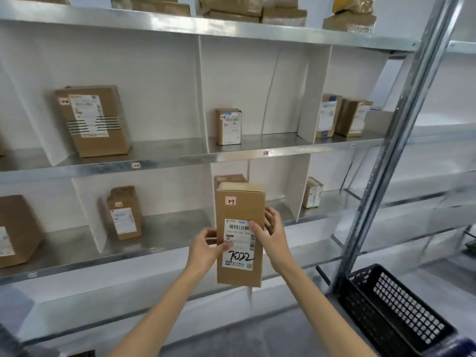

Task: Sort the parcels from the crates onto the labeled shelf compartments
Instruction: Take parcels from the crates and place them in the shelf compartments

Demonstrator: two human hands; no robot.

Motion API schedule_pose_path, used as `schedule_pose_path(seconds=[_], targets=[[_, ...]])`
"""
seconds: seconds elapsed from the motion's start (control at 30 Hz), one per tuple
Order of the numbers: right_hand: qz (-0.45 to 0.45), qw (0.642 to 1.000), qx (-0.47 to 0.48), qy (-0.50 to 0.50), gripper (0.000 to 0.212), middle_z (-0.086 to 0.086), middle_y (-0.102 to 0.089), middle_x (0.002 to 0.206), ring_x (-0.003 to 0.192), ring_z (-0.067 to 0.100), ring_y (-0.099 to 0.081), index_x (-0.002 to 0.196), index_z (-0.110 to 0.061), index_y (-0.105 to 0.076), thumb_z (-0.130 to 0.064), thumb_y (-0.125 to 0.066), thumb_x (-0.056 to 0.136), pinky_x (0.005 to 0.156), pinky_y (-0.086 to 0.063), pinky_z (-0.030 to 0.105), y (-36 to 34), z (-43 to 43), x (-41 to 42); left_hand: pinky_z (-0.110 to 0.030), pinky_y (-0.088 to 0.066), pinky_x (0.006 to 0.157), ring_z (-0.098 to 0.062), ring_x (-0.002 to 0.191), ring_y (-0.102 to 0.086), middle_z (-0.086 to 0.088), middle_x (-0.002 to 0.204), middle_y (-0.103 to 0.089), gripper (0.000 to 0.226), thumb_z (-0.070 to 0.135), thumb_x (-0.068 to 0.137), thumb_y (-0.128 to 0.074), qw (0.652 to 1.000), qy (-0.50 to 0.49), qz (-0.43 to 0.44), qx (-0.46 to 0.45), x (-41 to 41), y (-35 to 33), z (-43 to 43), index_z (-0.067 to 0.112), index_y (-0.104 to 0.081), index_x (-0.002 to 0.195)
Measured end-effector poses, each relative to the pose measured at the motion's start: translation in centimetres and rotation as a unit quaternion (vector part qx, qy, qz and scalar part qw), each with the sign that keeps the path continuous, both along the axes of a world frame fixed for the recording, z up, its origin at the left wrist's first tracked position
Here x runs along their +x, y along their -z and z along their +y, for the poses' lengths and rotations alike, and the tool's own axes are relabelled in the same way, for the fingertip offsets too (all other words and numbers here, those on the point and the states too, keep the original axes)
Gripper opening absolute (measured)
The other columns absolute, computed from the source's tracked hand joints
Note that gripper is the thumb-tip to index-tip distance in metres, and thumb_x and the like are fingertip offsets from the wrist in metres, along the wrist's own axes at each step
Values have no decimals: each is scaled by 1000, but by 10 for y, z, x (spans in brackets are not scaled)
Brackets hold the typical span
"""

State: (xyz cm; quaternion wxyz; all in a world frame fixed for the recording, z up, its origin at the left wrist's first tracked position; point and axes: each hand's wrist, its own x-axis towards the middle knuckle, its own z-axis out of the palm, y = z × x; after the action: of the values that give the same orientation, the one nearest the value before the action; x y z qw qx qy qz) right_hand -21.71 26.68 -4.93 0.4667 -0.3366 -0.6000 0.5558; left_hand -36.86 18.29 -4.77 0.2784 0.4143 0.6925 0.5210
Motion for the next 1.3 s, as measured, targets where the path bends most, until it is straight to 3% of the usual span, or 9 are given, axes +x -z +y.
schedule_pose_path(seconds=[0.17,0.33,0.57,0.67,0.8,0.9,1.13,1.23,1.3], targets=[[-20,999,5,30,57,-8,-53,127,118,13,-54,131,-37,-36,-35,-67,84,88,-55,34,5,43,62,-14,-46,66,-8,90,-62,2,101,-67,47,17,68,-82,1000,10,-18,10,61,5,50,11,-58,109],[-65,995,10,69,69,1,-52,123,109,15,-59,136,-37,-37,-55,-66,77,83,-58,37,18,82,90,-16,-48,66,-8,87,-63,1,98,-68,44,16,68,-83,1000,11,-17,-4,87,13,88,10,-59,104],[-65,994,-15,85,48,-4,-61,107,99,12,-63,128,-28,-43,-37,-64,86,72,-56,23,32,134,94,-20,-50,69,-12,86,-65,2,93,-68,42,21,67,-84,999,39,-4,-37,78,26,148,12,-58,98],[-71,993,-23,96,41,-5,-61,108,99,12,-62,121,-29,-45,-35,-66,86,75,-55,24,37,166,86,-15,-47,63,-7,83,-62,5,91,-66,40,21,69,-82,998,43,1,-38,71,31,183,12,-57,99],[-96,991,-28,88,40,-9,-60,105,98,6,-59,118,-27,-48,-35,-68,84,76,-52,21,42,217,75,-32,-57,77,-14,88,-64,3,93,-66,43,27,68,-83,997,51,-5,-65,52,46,231,15,-56,100],[-120,990,-28,66,44,-7,-62,108,101,8,-60,120,-24,-51,-36,-69,83,86,-54,29,46,260,64,-36,-57,79,-13,88,-64,4,95,-66,49,34,66,-83,995,50,12,-82,34,56,271,18,-54,102],[-116,990,-65,54,41,0,-62,107,95,11,-63,122,-18,-49,-25,-67,86,65,-53,18,62,340,41,-14,-46,61,-9,85,-62,6,96,-64,56,23,72,-80,989,100,15,-105,14,67,353,19,-50,119],[-110,989,-81,52,38,3,-62,109,98,16,-63,122,-17,-48,-14,-65,88,69,-56,21,68,363,39,-12,-45,60,-9,87,-60,4,101,-64,52,17,79,-73,988,105,31,-113,15,72,382,18,-48,125],[-102,990,-83,50,39,3,-62,110,102,21,-63,121,-17,-48,-9,-65,87,78,-58,30,71,377,40,-18,-51,69,-13,95,-60,0,112,-63,47,16,88,-63,988,100,42,-108,18,72,398,20,-44,131]])
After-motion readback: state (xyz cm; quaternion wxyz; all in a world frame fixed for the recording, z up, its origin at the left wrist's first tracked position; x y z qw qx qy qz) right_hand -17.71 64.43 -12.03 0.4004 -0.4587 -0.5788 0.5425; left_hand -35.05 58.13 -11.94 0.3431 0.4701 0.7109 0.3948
